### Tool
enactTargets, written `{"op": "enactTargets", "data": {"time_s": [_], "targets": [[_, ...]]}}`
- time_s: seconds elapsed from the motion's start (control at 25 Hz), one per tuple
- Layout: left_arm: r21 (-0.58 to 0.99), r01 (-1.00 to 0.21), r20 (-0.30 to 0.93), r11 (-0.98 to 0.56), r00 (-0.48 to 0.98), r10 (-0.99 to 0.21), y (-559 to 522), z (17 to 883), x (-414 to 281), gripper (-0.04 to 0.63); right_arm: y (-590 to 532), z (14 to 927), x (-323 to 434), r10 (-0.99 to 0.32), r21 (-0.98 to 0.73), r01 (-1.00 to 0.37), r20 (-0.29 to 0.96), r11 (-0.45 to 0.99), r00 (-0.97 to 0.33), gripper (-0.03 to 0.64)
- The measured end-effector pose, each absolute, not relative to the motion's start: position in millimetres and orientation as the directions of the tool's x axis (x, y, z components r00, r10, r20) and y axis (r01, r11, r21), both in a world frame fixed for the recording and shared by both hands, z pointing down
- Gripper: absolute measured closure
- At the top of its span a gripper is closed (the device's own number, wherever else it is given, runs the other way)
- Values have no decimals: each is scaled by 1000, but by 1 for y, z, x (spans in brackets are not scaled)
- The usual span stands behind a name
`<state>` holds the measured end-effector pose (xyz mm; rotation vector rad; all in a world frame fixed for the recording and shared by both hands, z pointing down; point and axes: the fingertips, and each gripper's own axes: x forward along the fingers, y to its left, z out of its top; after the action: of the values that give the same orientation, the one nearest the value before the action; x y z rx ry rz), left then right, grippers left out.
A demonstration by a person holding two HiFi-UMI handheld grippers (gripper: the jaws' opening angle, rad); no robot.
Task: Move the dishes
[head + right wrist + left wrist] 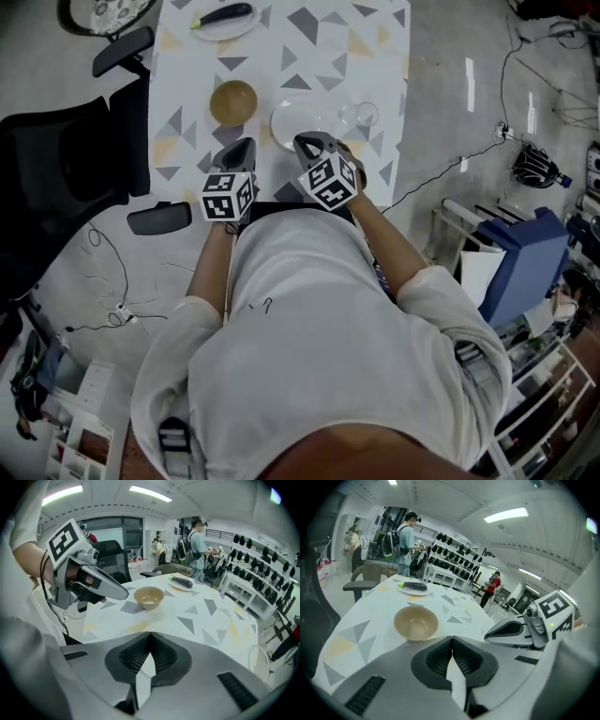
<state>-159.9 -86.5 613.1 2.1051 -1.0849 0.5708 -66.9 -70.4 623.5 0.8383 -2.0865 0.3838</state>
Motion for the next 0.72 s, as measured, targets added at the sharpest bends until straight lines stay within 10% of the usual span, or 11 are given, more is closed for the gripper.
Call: {"op": "enactTargets", "data": {"time_s": [0.72], "targets": [[351,-746,527,-566,657,-539,-101,529,-58,575,-70,511,23,-710,36,-850,569,525,-415,620]]}}
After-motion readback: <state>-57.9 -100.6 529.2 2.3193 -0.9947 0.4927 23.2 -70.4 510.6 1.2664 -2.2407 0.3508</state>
